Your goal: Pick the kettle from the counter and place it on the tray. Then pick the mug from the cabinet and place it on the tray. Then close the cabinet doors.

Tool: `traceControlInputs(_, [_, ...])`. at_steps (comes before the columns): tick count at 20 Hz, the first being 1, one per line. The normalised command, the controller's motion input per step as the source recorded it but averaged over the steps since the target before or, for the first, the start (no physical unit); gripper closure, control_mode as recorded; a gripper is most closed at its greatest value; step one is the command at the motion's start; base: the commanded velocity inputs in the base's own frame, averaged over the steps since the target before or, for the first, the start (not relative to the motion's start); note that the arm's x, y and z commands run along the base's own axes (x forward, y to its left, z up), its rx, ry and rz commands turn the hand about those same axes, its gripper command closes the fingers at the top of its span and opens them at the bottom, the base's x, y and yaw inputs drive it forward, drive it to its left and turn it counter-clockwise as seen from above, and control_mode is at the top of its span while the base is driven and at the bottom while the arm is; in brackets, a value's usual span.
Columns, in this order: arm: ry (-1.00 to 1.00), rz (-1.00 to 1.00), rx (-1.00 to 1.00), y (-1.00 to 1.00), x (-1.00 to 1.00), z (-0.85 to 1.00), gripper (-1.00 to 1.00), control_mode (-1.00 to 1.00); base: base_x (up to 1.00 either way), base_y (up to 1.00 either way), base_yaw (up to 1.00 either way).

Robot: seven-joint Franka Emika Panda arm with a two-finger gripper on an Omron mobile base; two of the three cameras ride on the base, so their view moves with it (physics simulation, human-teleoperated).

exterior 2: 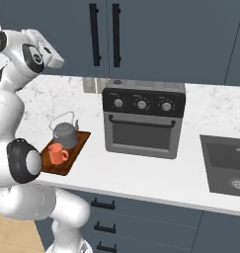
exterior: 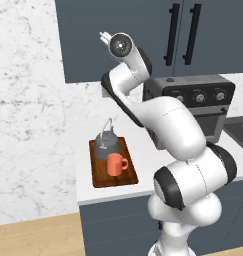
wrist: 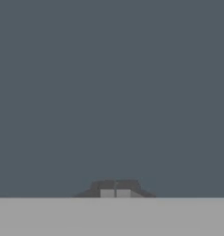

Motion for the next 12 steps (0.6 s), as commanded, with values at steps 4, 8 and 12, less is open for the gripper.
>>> traceControlInputs(4, [0.00,0.14,0.01,-0.30,0.69,-0.01,1.00,-1.00,0.00,0.00,0.00])
traceControlInputs(8, [0.00,0.13,0.00,-0.33,0.55,-0.12,1.00,-1.00,0.00,0.00,0.00])
traceControlInputs(12, [0.00,0.09,0.00,-0.33,0.36,-0.15,1.00,-1.00,0.00,0.00,0.00])
